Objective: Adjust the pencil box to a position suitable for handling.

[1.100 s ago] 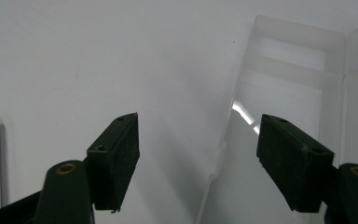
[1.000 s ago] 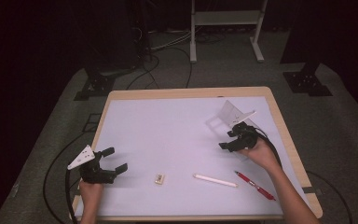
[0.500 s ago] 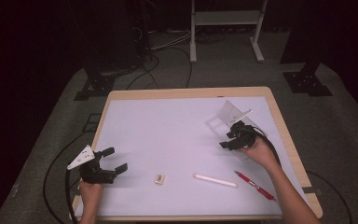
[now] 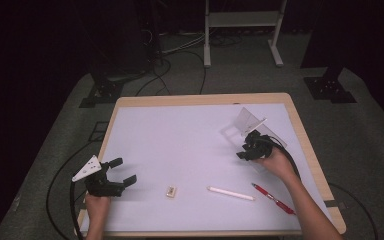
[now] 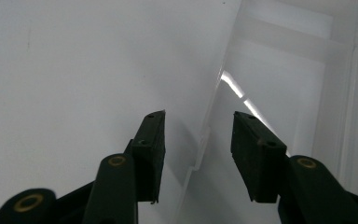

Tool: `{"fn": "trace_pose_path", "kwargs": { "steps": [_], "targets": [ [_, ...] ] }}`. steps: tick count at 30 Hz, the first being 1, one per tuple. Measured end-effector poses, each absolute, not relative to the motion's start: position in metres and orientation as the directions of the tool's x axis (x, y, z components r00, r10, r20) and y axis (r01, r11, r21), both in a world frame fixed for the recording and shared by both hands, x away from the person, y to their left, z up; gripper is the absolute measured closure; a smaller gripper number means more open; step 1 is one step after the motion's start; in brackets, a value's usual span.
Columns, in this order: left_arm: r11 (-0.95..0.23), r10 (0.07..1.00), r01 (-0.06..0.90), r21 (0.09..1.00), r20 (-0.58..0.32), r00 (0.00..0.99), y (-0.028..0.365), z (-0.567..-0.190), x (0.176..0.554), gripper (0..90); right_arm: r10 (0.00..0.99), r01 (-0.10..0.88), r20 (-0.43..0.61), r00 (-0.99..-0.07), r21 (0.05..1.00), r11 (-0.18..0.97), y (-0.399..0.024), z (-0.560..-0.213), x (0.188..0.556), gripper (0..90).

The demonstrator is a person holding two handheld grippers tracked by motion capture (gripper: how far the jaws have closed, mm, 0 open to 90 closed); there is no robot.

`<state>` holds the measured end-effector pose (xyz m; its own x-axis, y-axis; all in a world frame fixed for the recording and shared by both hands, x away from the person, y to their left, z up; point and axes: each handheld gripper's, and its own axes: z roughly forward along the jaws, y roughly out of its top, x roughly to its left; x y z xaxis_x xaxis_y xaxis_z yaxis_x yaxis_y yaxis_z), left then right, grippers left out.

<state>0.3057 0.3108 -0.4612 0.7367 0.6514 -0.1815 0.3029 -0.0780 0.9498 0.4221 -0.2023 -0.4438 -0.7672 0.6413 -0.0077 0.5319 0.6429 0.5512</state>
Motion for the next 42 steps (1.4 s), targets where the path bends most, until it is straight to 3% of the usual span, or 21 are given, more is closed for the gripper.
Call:
{"fn": "trace_pose_path", "kwargs": {
  "steps": [8,20,34,42],
  "targets": [
    [-0.079,0.651,0.302,0.95,-0.18,0.738,0.311,-0.461,0.306,0.0,0.642,0.535,-0.022,-0.766,0.53,0.657,-0.201,-0.448,0.424,65.5],
    [-0.08,0.65,0.301,0.95,-0.178,0.738,0.311,-0.461,0.306,0.0,0.635,0.528,-0.049,-0.771,0.509,0.68,-0.197,-0.45,0.422,74.8],
    [-0.075,0.651,0.305,0.949,-0.185,0.736,0.311,-0.461,0.306,0.0,0.617,0.497,-0.099,-0.781,0.501,0.709,-0.192,-0.45,0.42,78.7],
    [-0.074,0.652,0.306,0.949,-0.186,0.735,0.311,-0.461,0.306,0.0,0.601,0.473,-0.142,-0.787,0.487,0.734,-0.195,-0.449,0.418,85.5]
  ]
}}
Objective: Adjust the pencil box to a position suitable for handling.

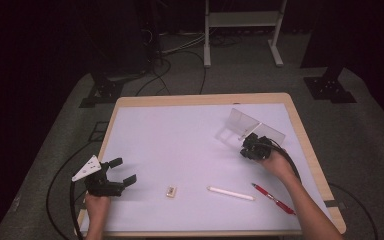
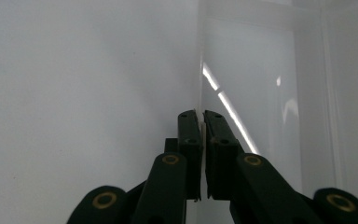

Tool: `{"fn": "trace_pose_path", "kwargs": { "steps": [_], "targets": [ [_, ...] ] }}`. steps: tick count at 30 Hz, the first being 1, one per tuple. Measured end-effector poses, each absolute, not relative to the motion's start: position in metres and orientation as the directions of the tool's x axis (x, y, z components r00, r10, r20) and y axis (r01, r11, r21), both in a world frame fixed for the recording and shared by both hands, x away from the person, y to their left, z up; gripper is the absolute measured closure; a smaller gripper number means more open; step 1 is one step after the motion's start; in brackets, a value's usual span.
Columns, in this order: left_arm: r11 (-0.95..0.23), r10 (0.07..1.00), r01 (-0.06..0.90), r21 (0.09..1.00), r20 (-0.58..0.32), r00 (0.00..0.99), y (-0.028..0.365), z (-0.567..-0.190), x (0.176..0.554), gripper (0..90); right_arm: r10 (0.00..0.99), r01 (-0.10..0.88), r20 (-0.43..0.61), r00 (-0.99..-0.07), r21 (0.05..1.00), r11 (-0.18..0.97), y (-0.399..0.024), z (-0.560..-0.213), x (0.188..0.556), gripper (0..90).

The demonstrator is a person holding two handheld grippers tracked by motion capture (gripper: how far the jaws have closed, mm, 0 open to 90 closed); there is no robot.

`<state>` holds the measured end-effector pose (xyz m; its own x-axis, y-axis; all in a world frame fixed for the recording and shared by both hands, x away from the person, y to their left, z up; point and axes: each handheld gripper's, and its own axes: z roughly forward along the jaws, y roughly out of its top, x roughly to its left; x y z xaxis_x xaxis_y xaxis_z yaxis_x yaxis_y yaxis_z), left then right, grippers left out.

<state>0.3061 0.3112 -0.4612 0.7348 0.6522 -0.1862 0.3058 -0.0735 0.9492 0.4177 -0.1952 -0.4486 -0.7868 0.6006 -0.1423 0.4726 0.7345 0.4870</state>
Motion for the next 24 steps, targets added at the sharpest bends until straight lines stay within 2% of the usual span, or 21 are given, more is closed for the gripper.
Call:
{"fn": "trace_pose_path", "kwargs": {
  "steps": [9,17,24],
  "targets": [
    [-0.074,0.651,0.306,0.949,-0.186,0.736,0.311,-0.461,0.306,0.0,0.591,0.435,-0.196,-0.783,0.506,0.745,-0.194,-0.442,0.414,86.0],
    [-0.075,0.652,0.305,0.949,-0.184,0.735,0.311,-0.461,0.306,0.0,0.588,0.416,-0.192,-0.786,0.54,0.732,-0.199,-0.428,0.409,85.9],
    [-0.073,0.654,0.306,0.949,-0.186,0.733,0.311,-0.461,0.306,0.0,0.524,0.344,-0.215,-0.825,0.545,0.765,-0.193,-0.417,0.397,85.8]
  ]
}}
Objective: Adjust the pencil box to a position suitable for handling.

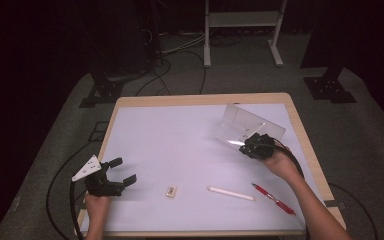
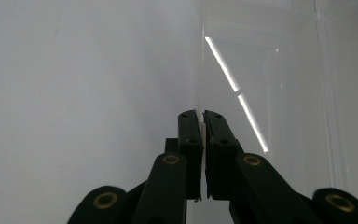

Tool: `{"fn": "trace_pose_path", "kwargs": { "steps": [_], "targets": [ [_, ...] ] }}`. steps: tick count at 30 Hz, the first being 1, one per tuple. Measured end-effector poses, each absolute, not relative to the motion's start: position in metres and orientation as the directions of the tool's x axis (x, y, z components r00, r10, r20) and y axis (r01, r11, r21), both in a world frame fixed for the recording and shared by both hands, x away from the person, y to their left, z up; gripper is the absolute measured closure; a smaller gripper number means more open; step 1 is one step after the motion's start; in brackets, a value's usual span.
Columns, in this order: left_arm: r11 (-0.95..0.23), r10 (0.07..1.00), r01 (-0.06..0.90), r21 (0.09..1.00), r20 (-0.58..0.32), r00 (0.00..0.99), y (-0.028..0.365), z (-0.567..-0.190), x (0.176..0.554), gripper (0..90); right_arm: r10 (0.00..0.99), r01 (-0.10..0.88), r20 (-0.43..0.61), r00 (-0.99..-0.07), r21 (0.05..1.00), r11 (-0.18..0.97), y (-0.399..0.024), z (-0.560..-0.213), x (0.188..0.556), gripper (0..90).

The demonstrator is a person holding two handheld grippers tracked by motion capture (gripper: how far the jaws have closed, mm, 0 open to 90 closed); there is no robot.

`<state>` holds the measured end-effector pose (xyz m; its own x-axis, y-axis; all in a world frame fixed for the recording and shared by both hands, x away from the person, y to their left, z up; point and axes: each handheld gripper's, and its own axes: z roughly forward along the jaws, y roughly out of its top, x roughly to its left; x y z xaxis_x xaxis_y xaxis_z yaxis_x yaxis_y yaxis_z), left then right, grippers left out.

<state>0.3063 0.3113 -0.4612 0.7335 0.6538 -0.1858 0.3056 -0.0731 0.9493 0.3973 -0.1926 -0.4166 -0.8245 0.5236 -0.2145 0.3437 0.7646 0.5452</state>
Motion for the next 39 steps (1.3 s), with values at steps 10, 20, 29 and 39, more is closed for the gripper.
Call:
{"fn": "trace_pose_path", "kwargs": {
  "steps": [10,20,29,39],
  "targets": [
    [-0.077,0.654,0.308,0.948,-0.185,0.734,0.312,-0.461,0.306,0.0,0.451,0.267,-0.205,-0.869,0.573,0.775,-0.178,-0.405,0.384,85.8],
    [-0.076,0.655,0.309,0.948,-0.186,0.732,0.312,-0.461,0.306,0.0,0.384,0.209,-0.206,-0.9,0.57,0.795,-0.162,-0.403,0.378,85.7],
    [-0.073,0.655,0.311,0.948,-0.189,0.731,0.312,-0.461,0.306,0.0,0.334,0.169,-0.201,-0.921,0.564,0.808,-0.147,-0.406,0.373,85.7],
    [-0.073,0.655,0.31,0.948,-0.189,0.732,0.312,-0.461,0.306,0.0,0.277,0.128,-0.185,-0.943,0.566,0.814,-0.132,-0.408,0.37,85.6]
  ]
}}
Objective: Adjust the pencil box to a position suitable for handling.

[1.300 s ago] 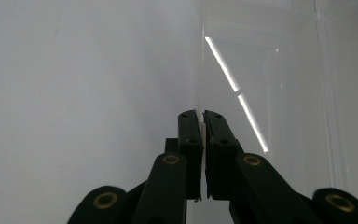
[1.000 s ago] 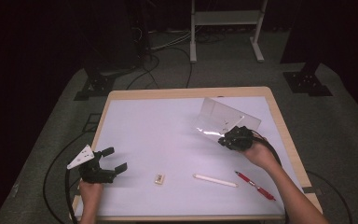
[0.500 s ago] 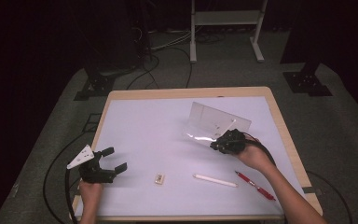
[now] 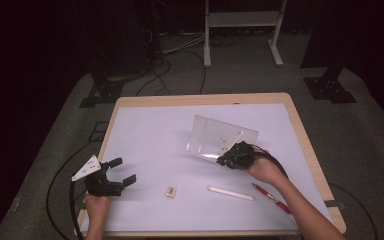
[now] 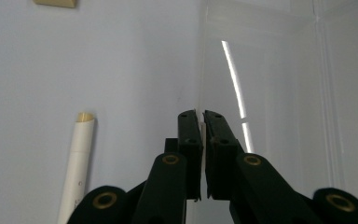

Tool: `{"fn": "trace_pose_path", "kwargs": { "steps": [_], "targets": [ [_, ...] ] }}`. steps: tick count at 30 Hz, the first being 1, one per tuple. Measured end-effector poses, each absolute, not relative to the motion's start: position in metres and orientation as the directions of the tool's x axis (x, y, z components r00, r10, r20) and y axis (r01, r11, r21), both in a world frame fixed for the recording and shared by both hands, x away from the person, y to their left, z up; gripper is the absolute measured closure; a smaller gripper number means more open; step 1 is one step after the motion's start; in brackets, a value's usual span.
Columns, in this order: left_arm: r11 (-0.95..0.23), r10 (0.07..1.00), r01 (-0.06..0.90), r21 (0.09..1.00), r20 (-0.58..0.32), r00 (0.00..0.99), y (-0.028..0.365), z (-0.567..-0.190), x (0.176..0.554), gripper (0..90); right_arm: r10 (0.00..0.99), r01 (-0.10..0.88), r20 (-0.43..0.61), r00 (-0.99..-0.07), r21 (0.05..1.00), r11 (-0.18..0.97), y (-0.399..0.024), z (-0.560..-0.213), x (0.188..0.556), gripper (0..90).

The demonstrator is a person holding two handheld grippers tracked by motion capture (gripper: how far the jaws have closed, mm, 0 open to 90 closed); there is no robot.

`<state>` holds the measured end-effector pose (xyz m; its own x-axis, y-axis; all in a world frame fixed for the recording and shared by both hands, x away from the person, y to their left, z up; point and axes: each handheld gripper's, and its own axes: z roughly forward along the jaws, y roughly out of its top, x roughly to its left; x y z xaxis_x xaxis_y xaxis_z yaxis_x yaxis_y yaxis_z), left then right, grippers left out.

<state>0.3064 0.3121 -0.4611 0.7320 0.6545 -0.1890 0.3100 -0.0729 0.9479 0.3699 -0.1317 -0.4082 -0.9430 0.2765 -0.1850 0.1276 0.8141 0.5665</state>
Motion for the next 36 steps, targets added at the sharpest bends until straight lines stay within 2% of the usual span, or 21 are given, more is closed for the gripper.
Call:
{"fn": "trace_pose_path", "kwargs": {
  "steps": [20,36],
  "targets": [
    [-0.073,0.654,0.31,0.948,-0.189,0.732,0.312,-0.461,0.306,0.0,0.191,0.096,-0.132,-0.973,0.521,0.848,-0.105,-0.432,0.366,85.3],
    [-0.065,0.654,0.311,0.948,-0.194,0.731,0.312,-0.461,0.307,0.0,0.188,0.117,-0.086,-0.978,0.519,0.847,-0.101,-0.442,0.367,85.1]
  ]
}}
